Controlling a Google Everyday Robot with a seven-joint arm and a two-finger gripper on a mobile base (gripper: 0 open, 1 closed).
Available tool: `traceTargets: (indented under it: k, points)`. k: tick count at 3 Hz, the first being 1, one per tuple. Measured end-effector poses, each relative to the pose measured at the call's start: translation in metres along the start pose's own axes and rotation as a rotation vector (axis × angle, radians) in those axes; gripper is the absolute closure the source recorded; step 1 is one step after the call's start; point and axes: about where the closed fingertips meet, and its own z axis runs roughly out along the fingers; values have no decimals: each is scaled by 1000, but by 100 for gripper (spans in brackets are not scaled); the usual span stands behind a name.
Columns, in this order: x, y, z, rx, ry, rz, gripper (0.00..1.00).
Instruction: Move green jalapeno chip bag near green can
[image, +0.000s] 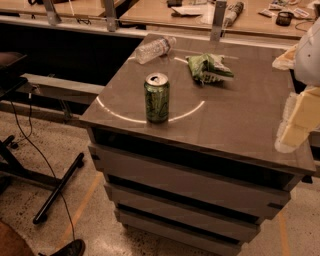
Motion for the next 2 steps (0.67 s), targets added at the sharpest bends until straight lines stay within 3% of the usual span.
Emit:
traceTargets:
  k: [2]
  points:
    - [-9, -5, 7, 6, -3, -25, 0]
